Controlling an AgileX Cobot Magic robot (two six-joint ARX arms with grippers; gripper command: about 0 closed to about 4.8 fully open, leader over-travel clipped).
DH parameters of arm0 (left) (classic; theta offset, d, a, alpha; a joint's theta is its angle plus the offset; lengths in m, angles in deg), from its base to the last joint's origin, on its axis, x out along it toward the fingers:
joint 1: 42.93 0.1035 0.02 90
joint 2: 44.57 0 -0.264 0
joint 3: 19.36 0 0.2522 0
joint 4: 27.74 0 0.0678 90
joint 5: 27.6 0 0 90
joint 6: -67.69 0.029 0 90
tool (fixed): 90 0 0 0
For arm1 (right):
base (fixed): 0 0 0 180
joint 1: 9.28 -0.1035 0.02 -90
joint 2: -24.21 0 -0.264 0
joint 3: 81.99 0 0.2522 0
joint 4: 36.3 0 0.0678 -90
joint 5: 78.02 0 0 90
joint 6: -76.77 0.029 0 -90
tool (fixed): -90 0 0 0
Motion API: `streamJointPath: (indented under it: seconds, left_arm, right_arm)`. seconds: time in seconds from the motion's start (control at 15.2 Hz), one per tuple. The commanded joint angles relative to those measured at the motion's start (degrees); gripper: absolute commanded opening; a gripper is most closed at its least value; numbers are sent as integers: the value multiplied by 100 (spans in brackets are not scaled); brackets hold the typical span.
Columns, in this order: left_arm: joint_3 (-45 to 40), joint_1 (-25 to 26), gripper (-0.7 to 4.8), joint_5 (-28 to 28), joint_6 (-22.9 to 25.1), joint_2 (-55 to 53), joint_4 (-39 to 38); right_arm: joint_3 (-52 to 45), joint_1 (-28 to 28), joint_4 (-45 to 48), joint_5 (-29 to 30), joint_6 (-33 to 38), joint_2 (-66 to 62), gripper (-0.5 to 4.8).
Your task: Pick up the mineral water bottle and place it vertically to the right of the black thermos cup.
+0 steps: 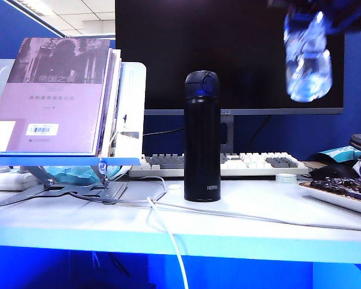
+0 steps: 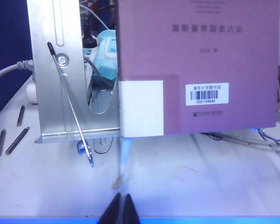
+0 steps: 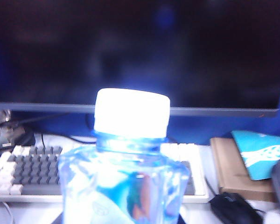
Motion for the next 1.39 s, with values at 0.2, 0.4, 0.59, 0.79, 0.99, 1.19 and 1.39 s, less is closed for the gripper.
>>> streamJointPath:
  seconds: [0.2, 0.4, 0.59, 0.79, 0.99, 1.19, 1.39]
  left_arm:
    - [2, 4, -4, 44, 24, 17, -76]
    - [2, 2, -4, 44, 24, 17, -76]
    - [2, 2, -4, 44, 24, 17, -76]
    - [2, 2, -4, 44, 24, 17, -76]
    - [2, 2, -4, 44, 24, 17, -76]
    - [2, 2, -4, 44, 24, 17, -76]
    - [2, 4, -4, 44, 24, 17, -76]
  right_arm:
    - [-46, -4, 1565, 24, -487, -748, 125]
    - [-74, -4, 2332, -11, -763, -1626, 125]
    - [-59, -4, 3268, -140, -1019, -2391, 125]
    - [111, -4, 3974, -144, -1502, -3053, 125]
    - [601, 20, 4103, -138, -1687, -3552, 125]
    - [1113, 24, 4118, -332, -1460, -3912, 125]
    - [1108, 24, 4131, -378, -1379, -4017, 125]
